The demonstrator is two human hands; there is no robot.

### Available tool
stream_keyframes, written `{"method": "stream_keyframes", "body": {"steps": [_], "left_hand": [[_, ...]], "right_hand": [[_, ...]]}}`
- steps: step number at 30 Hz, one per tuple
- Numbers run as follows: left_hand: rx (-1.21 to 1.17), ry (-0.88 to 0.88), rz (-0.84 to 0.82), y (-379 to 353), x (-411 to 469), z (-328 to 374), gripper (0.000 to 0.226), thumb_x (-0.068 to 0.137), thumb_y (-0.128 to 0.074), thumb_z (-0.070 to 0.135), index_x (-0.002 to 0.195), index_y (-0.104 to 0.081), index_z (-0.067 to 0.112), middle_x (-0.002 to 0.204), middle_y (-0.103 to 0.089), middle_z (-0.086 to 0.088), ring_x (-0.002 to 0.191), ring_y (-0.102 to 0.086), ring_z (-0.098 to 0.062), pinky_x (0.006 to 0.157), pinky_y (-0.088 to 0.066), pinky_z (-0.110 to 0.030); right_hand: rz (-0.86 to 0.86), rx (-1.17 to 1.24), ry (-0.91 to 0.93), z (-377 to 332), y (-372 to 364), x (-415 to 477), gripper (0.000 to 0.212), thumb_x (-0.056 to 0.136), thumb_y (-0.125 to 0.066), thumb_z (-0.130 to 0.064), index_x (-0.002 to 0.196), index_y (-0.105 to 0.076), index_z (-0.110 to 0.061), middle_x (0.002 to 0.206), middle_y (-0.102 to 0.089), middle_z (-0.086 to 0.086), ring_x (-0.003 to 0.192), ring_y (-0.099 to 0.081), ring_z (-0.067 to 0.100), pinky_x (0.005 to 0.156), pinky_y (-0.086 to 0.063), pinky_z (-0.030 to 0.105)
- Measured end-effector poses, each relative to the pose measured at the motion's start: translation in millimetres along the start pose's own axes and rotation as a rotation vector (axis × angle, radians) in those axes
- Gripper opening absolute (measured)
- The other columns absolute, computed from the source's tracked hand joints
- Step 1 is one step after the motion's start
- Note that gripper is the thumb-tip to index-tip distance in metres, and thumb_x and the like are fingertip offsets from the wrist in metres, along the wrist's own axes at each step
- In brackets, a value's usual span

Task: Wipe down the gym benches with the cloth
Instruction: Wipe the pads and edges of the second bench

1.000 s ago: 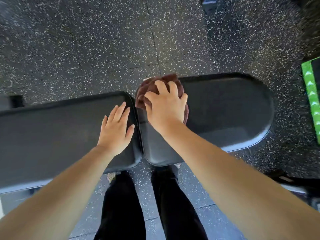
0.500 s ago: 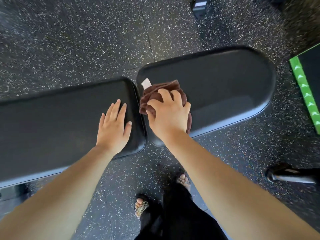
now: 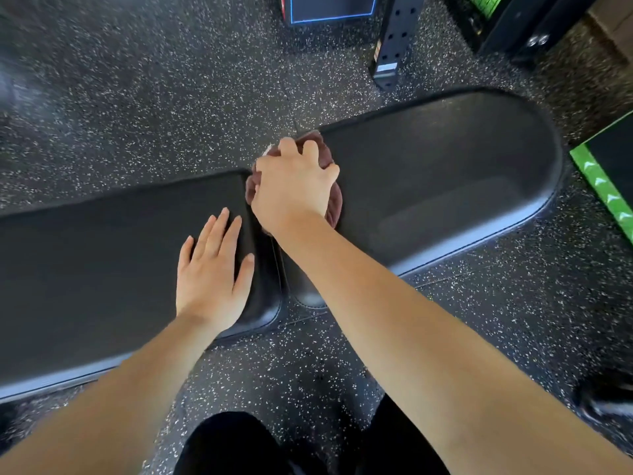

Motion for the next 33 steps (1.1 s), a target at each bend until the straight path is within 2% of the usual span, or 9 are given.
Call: {"method": "stream_keyframes", "body": {"steps": [6,10,16,21,26,30,33], "left_hand": [[0.013,-0.033,0.082,-4,2,-2,0.057,0.094,-0.029,0.042,0.147,-0.022,0.023,0.157,-0.014,0.006,0.144,-0.008,-0.011,0.115,-0.007,-0.039],[0.017,-0.041,0.133,-8,3,-6,0.057,0.094,-0.029,0.044,0.147,-0.023,0.024,0.156,-0.015,0.006,0.144,-0.009,-0.012,0.115,-0.009,-0.04],[0.013,-0.05,0.125,-8,1,-5,0.059,0.093,-0.026,0.046,0.147,-0.021,0.024,0.157,-0.014,0.004,0.144,-0.009,-0.013,0.115,-0.007,-0.04],[-0.018,-0.047,0.158,-7,4,-6,0.057,0.093,-0.032,0.046,0.146,-0.026,0.024,0.156,-0.019,0.005,0.143,-0.012,-0.013,0.114,-0.01,-0.04],[-0.057,-0.045,0.18,-5,3,-6,0.056,0.092,-0.034,0.044,0.144,-0.029,0.025,0.155,-0.022,0.005,0.143,-0.014,-0.012,0.114,-0.009,-0.039],[-0.079,-0.044,0.158,-3,3,-6,0.053,0.095,-0.035,0.04,0.145,-0.029,0.023,0.155,-0.02,0.005,0.143,-0.013,-0.012,0.115,-0.007,-0.039],[-0.145,-0.049,0.154,1,-1,-4,0.048,0.097,-0.035,0.033,0.143,-0.034,0.021,0.154,-0.024,0.003,0.143,-0.014,-0.014,0.115,-0.008,-0.04]], "right_hand": [[0.041,-0.053,0.03,-6,-2,12,0.028,0.083,-0.057,-0.031,0.11,-0.061,-0.026,0.119,-0.049,0.0,0.115,-0.037,0.03,0.074,-0.03,0.045],[0.037,-0.053,0.053,-6,-2,4,0.035,0.081,-0.058,-0.031,0.115,-0.059,-0.025,0.122,-0.05,0.001,0.116,-0.037,0.029,0.077,-0.032,0.046],[0.013,-0.058,0.145,4,5,-53,0.028,0.082,-0.055,-0.037,0.107,-0.062,-0.026,0.117,-0.051,0.001,0.117,-0.037,0.03,0.069,-0.026,0.046],[0.036,-0.053,0.118,7,7,-60,0.023,0.084,-0.054,-0.038,0.101,-0.063,-0.026,0.111,-0.051,0.002,0.114,-0.038,0.03,0.069,-0.026,0.045],[0.018,-0.132,0.086,-12,2,-44,0.029,0.085,-0.054,-0.035,0.111,-0.061,-0.025,0.119,-0.05,0.002,0.117,-0.038,0.029,0.074,-0.029,0.044],[0.076,-0.126,0.136,-3,0,-84,0.022,0.083,-0.055,-0.038,0.101,-0.063,-0.028,0.112,-0.051,0.001,0.111,-0.039,0.028,0.07,-0.027,0.043],[0.16,-0.072,0.196,10,-1,-121,0.021,0.083,-0.056,-0.038,0.102,-0.064,-0.031,0.115,-0.052,-0.002,0.109,-0.04,0.027,0.074,-0.031,0.044]]}}
Point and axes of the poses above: each hand's wrist, its own x-axis towards the middle knuckle, its own y-axis out of the back of the hand, z = x × y, the point moved 3 cm from there along x, towards the middle knuckle
